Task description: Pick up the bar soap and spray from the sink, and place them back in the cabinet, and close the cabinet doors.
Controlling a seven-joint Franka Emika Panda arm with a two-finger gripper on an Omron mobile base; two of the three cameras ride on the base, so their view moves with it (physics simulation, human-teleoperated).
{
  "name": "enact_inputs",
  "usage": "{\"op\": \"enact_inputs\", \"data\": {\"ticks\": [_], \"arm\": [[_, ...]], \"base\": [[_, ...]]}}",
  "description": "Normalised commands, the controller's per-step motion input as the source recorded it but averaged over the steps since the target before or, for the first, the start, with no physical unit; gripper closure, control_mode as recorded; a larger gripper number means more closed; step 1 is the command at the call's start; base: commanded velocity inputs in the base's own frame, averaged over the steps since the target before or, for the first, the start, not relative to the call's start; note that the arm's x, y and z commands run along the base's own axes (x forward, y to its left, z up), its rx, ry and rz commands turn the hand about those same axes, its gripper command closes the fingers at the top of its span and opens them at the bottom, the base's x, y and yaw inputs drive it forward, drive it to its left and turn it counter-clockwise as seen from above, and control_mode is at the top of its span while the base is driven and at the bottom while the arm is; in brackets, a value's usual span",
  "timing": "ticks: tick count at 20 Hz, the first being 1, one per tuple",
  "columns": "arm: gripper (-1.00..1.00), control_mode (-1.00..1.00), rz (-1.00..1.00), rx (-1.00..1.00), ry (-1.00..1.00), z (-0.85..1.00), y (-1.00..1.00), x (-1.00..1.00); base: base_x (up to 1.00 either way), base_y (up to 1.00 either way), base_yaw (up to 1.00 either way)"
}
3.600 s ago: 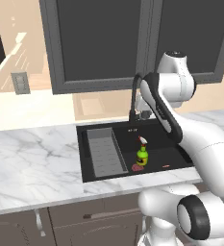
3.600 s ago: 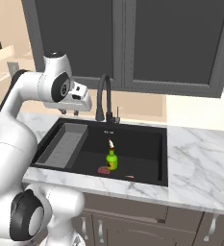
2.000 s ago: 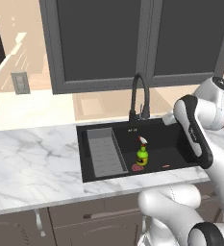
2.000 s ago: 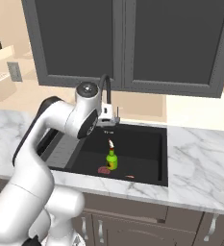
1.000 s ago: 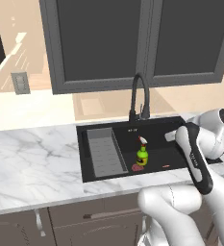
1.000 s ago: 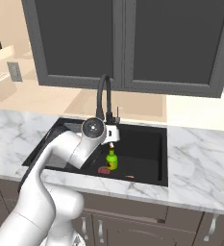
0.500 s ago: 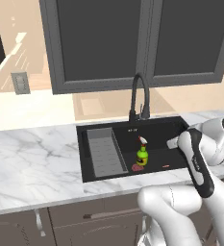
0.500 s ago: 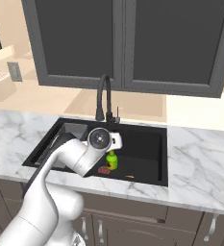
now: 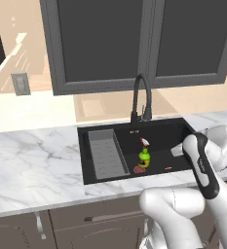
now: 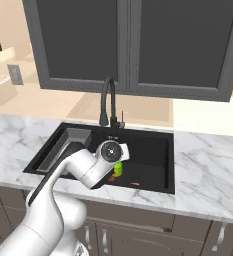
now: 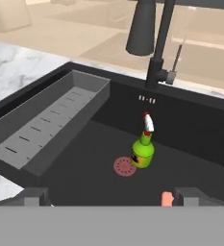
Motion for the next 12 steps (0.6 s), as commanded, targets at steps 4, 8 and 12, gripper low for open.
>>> {"op": "enact_inputs", "data": {"ticks": [4,8,12], "arm": [[-1.0,-1.0,0.0,0.0,0.0,-0.17,0.0,0.07],[-1.0,-1.0,0.0,0.0,0.0,-0.16,0.0,0.13],[-1.0,-1.0,0.0,0.0,0.0,-0.14,0.0,0.12]], "base": [[0.0,0.0,0.0],[0.0,0.0,0.0],[0.0,0.0,0.0]]}}
